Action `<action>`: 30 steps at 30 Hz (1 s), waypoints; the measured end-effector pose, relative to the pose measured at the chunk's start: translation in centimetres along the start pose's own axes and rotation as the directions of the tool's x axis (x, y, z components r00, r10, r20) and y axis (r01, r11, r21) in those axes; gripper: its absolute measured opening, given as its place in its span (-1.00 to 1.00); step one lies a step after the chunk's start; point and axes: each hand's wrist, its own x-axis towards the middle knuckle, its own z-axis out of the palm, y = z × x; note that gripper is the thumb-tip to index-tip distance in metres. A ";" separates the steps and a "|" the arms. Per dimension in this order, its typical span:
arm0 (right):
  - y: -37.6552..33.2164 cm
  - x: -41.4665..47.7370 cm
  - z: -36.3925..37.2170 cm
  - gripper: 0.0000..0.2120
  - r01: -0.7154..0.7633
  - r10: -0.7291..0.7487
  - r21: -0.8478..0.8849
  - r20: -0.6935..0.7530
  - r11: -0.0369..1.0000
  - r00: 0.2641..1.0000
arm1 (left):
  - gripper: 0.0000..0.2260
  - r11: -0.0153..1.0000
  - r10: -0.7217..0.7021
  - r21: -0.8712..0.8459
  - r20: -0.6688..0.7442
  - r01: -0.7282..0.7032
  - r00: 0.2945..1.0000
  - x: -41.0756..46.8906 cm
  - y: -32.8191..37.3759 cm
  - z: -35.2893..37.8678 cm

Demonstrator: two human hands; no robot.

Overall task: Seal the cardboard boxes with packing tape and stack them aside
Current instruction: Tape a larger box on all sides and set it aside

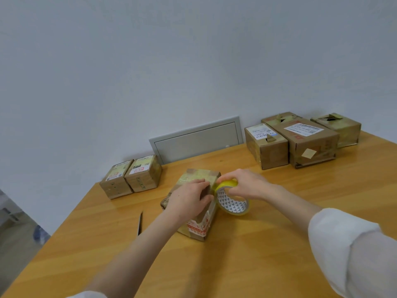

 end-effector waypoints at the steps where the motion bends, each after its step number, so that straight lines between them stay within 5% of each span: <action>1: 0.1 0.0 0.0 -0.53 0.000 0.000 0.089 -0.003 0.996 1.000 | -0.46 1.000 0.005 -0.006 -0.019 -0.005 1.000 -0.7 -0.1 0.0; 6: -1.5 0.7 -1.2 -0.37 0.050 -0.011 0.496 -0.082 0.867 0.997 | -0.22 0.999 -0.019 0.039 0.025 0.018 1.000 -3.5 -1.3 0.7; 10: -3.9 2.0 -2.9 -0.21 0.089 -0.009 0.405 -0.196 0.910 0.981 | -0.27 0.987 -0.070 -0.146 -0.026 0.065 0.997 -3.3 -2.4 -0.2; 13: -5.3 2.6 -3.7 -0.29 0.101 0.031 0.385 -0.320 0.918 0.947 | -0.33 0.948 -0.083 -0.308 0.006 0.081 0.997 -3.1 -3.0 -0.8; 17: -7.5 3.4 -4.9 -0.42 0.170 0.034 0.580 -0.325 0.797 0.945 | -0.44 0.686 -0.158 -0.709 0.077 0.165 0.985 -2.9 -3.7 -2.0; 19: -8.6 4.0 -5.4 -0.47 0.165 0.026 0.613 -0.291 0.772 0.956 | -0.49 0.588 -0.145 -0.776 0.176 0.228 0.974 -2.7 -4.2 -2.8; 21: -9.3 4.7 -5.1 -0.53 0.145 0.038 0.615 -0.274 0.775 0.961 | -0.52 0.707 -0.201 -0.669 0.121 0.230 0.972 -2.6 -4.4 -3.1; 24: -10.1 5.7 -4.1 -0.58 0.108 0.084 0.583 -0.293 0.805 0.952 | -0.45 0.950 -0.240 -0.242 -0.166 0.196 0.957 -2.6 -3.7 -2.9; 27: -10.9 6.4 -3.6 -0.58 0.106 0.093 0.567 -0.311 0.817 0.946 | -0.11 0.968 -0.250 -0.046 -0.091 0.247 0.964 -2.0 -2.6 -2.3; 30: -11.1 6.6 -3.5 -0.52 0.115 0.077 0.552 -0.312 0.826 0.947 | -0.03 0.945 -0.316 0.080 -0.029 0.317 0.948 -0.8 -2.7 -2.1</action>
